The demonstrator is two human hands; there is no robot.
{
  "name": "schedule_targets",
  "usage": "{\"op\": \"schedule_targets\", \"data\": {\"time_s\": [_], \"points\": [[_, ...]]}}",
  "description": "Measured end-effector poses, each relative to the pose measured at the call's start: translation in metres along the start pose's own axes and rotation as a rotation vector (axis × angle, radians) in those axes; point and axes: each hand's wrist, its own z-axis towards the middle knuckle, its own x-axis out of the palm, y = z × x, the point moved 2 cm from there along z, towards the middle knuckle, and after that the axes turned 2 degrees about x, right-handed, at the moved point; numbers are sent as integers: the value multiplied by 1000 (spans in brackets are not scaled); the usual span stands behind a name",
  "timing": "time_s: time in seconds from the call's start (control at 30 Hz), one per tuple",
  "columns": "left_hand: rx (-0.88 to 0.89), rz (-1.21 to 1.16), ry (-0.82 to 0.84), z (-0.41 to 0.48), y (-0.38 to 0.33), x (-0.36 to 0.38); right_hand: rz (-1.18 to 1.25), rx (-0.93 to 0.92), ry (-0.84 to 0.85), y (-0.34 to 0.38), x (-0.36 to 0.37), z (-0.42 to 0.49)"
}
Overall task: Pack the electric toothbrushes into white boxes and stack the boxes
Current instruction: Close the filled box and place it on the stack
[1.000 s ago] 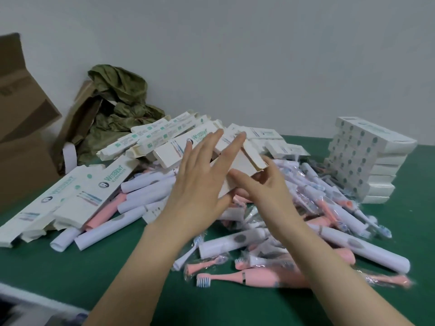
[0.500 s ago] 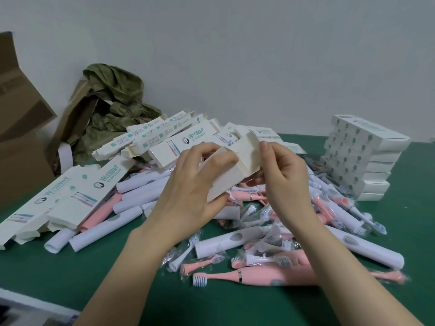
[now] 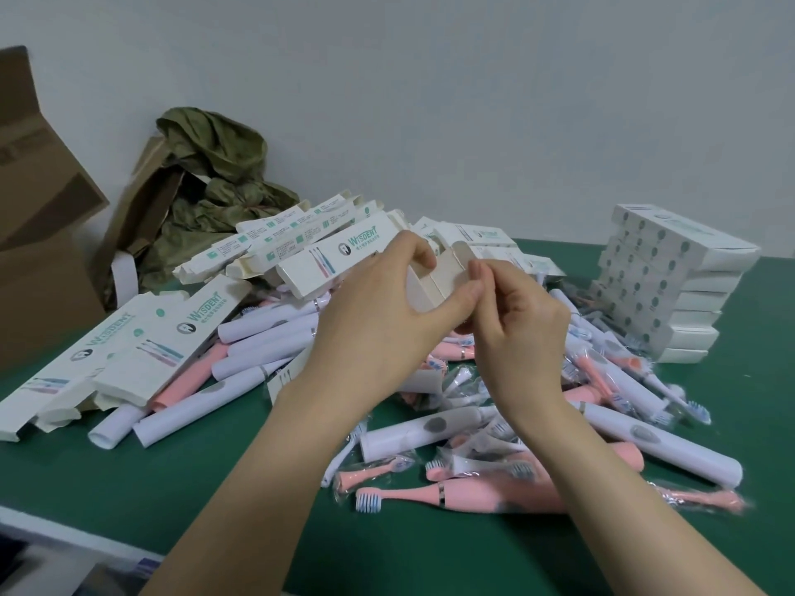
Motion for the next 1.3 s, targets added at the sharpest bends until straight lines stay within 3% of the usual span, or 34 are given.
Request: {"op": "schedule_targets", "data": {"time_s": [0.13,0.33,0.47,0.63,0.7,0.77,0.87,0.93,1.0,1.17,1.3], "points": [[14,78,62,3,6,-6,37,113,41,-2,5,6],[85,202,98,4,17,-12,280,347,180,-3,9,6],[64,260,-115,10,29,-36,564,570,445,-11,9,7],[15,215,-310,14,46,-57,-181,214,1226,-20,16,-20],[13,280,-283,13,48,-53,-393,90,1347,-16,27,-35],[9,372,-213,12,52,-48,-499,14,1367,-13,33,-42],[-7,476,-81,9,62,-38,-576,-132,1292,-10,32,-35],[-6,549,-22,5,68,-31,-551,-147,1140,-10,25,-21],[-6,582,14,1,73,-25,-389,-34,868,-11,11,-2],[33,582,50,1,75,-9,174,264,-8,-20,-33,29],[74,518,-3,4,72,3,625,407,-299,-25,-41,36]]}}
